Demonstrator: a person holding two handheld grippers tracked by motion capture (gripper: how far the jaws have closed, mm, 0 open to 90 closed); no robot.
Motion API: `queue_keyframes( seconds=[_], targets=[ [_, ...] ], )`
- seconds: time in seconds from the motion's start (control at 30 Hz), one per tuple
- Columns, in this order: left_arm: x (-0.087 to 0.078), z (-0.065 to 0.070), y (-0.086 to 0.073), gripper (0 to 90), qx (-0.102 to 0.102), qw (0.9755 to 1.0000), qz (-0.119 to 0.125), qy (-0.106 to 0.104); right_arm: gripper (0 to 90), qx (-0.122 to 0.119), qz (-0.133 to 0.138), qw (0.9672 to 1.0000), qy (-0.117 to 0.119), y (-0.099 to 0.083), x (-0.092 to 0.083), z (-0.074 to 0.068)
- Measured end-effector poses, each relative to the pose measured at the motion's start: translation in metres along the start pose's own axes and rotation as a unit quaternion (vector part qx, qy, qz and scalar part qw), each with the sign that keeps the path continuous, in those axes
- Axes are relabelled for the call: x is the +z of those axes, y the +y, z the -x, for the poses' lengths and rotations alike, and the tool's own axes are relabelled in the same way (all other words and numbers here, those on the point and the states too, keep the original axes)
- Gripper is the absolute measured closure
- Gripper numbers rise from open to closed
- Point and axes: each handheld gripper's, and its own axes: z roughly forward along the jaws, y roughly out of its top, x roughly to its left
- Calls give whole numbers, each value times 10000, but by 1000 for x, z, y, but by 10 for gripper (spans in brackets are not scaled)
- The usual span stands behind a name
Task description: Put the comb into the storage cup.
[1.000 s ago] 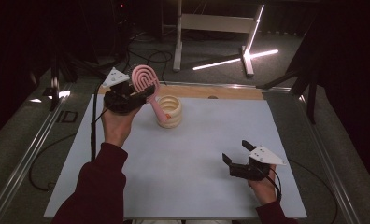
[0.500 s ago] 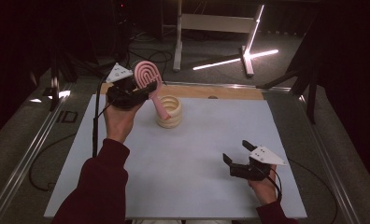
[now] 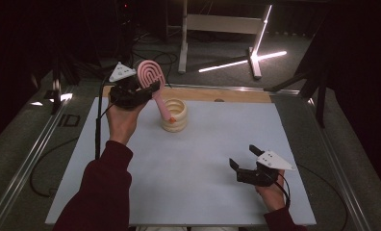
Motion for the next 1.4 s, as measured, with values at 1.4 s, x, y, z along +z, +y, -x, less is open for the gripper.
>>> queue_keyframes(
  seconds=[1.4],
  targets=[
    [25, -8, 13, 637, -215, 9994, 186, 197, 95, 76, 13, 10000, 6, 1, 0, 0]
  ],
)
